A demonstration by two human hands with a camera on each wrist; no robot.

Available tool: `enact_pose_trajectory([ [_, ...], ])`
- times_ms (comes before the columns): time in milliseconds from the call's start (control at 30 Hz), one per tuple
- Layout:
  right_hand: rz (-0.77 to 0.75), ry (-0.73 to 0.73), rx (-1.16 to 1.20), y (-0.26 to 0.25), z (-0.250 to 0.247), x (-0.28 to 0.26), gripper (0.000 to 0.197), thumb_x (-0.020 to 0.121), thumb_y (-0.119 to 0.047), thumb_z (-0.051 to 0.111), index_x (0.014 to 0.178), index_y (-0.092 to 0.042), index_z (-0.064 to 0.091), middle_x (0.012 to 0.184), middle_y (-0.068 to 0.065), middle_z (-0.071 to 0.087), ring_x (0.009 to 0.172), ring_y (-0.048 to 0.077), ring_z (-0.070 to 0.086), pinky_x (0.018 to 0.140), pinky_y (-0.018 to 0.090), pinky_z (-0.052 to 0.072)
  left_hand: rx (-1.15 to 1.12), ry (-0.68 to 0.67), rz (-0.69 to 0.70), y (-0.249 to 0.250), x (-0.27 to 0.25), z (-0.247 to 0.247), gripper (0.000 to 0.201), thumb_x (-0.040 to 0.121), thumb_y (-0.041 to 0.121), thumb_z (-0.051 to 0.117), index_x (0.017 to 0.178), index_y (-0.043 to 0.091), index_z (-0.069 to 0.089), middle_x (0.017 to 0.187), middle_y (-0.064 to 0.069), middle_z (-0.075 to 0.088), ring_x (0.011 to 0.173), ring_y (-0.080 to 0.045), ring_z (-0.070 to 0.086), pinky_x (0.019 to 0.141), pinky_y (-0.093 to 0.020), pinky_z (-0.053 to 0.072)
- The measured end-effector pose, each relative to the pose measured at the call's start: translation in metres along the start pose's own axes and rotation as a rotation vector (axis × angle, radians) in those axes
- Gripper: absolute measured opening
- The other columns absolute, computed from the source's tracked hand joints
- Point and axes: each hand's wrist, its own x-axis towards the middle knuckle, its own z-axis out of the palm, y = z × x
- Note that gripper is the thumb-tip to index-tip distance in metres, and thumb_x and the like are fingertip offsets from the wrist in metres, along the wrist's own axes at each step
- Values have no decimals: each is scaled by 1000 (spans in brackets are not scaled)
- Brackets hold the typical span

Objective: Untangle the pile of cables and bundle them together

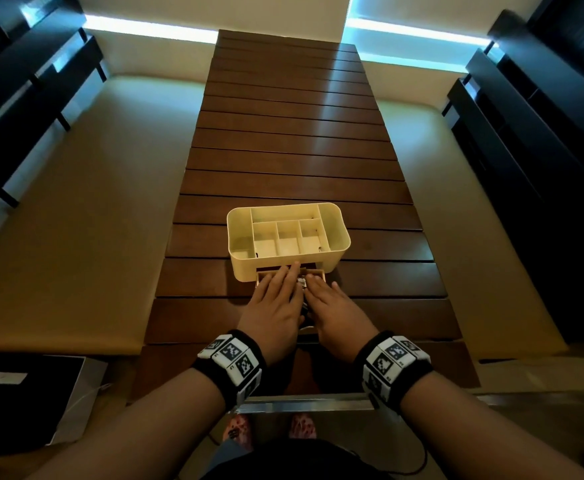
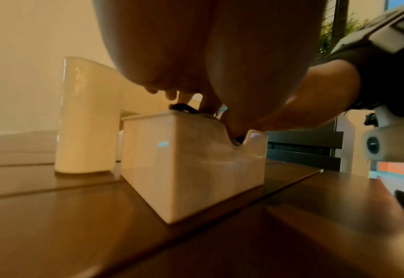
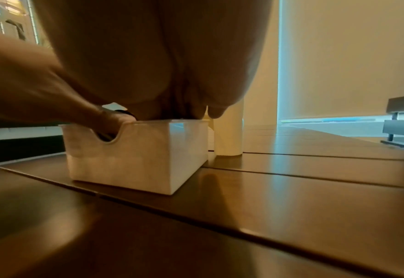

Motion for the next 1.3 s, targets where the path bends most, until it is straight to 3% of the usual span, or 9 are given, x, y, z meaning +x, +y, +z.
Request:
enact_pose_trajectory([
  [100,-64,-50,-68,7,-6,6,67,99,-19,46,157,-13,12,166,5,7,153,19,5,118,35,-3,-15,-64,54,-8,8,-6,69,101,40,35,156,10,6,165,-12,-4,152,-24,-7,122,-42,-7],
  [267,-72,-88,-35,6,-16,3,54,105,-21,37,155,-12,22,166,5,10,153,20,6,122,46,4,-133,-13,97,-15,7,-1,59,97,39,46,147,10,34,160,-11,28,148,-23,24,122,-38,14],
  [367,-108,195,29,5,-10,-4,43,99,-22,46,140,-8,52,158,14,32,145,30,31,120,47,22,-145,18,99,-16,6,3,54,95,40,47,141,13,41,155,-9,38,145,-22,31,121,-38,17],
  [467,-169,455,73,4,1,-10,31,93,-24,50,112,-11,72,127,10,61,109,26,55,91,37,50,-185,25,82,-16,6,7,51,97,40,45,142,15,40,157,-6,33,146,-21,26,121,-37,12],
  [633,-128,449,127,1,13,-4,7,84,-11,71,87,-14,76,90,1,62,78,20,54,59,32,50,-184,38,80,-17,1,9,51,102,41,34,144,11,37,164,-12,13,149,-25,16,121,-39,8],
  [800,-157,403,106,2,10,-5,12,88,-15,64,91,-14,76,90,0,62,76,20,55,61,34,51,-178,74,29,-14,0,14,53,104,40,26,146,10,36,165,-15,5,152,-28,3,118,-37,-8],
  [1033,-148,236,142,11,-14,-10,36,93,-34,46,106,-18,75,107,-4,67,93,14,59,82,37,50,-96,118,15,-12,5,17,42,96,39,35,118,15,61,137,-12,59,124,-30,57,105,-47,42],
  [1200,-55,585,75,20,-50,13,23,89,-21,58,108,-18,71,105,-3,65,93,13,53,80,34,47,-84,168,8,-11,5,21,40,95,41,38,119,17,59,137,-9,58,126,-28,55,106,-48,41],
  [1300,34,462,-45,18,-67,34,37,88,-19,62,126,-21,62,120,-3,61,107,18,54,90,38,47,-73,165,0,-11,4,22,40,94,41,37,119,18,59,139,-8,57,129,-29,52,108,-50,39],
])
